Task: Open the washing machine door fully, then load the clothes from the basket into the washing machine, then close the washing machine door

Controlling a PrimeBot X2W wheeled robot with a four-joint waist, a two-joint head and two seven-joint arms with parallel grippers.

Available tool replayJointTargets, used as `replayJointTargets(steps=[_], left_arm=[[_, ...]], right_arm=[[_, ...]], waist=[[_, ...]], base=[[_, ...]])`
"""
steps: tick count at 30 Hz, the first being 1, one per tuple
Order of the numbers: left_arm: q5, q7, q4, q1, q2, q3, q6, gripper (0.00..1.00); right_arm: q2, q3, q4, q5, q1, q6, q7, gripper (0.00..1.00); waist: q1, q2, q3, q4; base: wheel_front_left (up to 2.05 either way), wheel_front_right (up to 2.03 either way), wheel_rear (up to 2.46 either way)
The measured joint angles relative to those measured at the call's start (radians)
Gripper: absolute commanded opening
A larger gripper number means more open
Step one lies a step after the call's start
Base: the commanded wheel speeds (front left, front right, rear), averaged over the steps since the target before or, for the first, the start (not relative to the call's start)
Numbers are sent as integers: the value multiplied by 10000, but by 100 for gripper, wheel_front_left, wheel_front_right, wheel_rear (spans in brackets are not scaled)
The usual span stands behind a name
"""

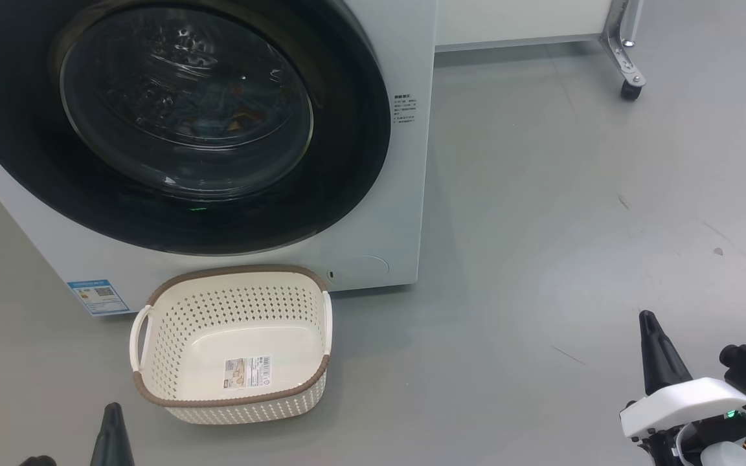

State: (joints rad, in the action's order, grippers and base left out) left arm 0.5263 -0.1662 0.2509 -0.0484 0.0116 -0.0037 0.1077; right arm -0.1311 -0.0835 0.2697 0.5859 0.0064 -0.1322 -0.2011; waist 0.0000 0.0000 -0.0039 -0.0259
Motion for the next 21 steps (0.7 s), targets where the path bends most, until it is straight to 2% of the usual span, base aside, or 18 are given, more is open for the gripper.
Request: replayJointTargets(steps=[21], left_arm=[[2587, 744, 88, 311, 8, 242, 8, 0]], right_arm=[[128, 466, -6, 2589, -107, 0, 754, 0]], waist=[[0, 0, 16, 72]], base=[[0, 0, 0]])
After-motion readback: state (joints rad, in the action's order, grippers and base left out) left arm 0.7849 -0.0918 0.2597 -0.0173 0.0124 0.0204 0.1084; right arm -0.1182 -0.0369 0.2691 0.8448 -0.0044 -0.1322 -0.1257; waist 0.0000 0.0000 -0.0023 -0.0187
